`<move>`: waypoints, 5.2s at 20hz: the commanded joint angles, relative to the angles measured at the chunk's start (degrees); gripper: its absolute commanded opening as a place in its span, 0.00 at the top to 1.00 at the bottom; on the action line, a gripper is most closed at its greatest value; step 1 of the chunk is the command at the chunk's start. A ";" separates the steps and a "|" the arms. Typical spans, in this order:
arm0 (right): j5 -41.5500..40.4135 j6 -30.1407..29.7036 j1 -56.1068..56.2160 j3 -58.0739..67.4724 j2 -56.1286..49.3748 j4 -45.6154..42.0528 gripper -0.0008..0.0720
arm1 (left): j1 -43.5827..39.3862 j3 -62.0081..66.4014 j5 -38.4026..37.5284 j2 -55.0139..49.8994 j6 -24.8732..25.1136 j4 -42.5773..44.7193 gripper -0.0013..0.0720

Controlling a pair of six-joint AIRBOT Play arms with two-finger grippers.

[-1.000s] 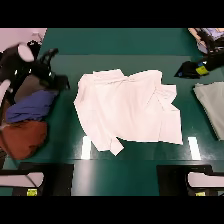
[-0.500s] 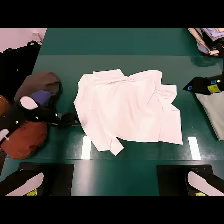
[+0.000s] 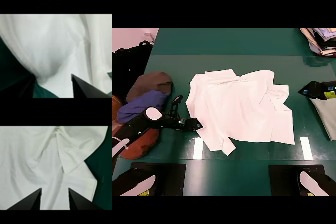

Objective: Fold the shirts.

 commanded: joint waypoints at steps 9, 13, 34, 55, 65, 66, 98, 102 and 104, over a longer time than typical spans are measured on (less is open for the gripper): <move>9.68 0.20 -13.03 -20.09 5.90 -7.45 0.28 | -1.01 9.18 -4.52 0.20 0.28 2.19 0.95; 8.24 -3.21 -25.24 -34.18 6.47 -6.19 0.37 | -1.01 10.43 -4.63 0.17 0.28 2.43 0.95; -1.75 -4.37 -15.63 -18.60 12.33 8.44 0.97 | -1.01 33.66 -18.93 13.66 -6.03 23.82 0.95; 11.52 1.16 -13.55 47.89 -1.73 -1.44 0.97 | -1.01 77.15 -15.69 12.76 -9.46 33.68 0.96; 8.85 1.14 -4.68 36.96 -36.09 -1.57 0.97 | 3.43 64.04 -7.67 -25.44 -9.16 34.21 0.95; 7.28 1.16 -4.55 38.71 -39.32 -1.49 0.97 | 4.98 64.04 -5.49 -27.87 -9.27 31.85 0.95; 0.68 -1.95 -12.39 2.27 -17.03 -4.37 0.51 | 14.64 22.10 -21.77 -5.49 -1.77 21.27 0.32; -2.67 -1.95 -12.66 -5.09 -10.38 -4.28 0.51 | 13.88 4.52 -19.45 4.26 -1.73 15.34 0.32; -2.58 -1.95 -12.63 -6.56 -8.41 -3.96 0.51 | 13.88 -0.26 -16.24 5.86 -0.70 13.77 0.32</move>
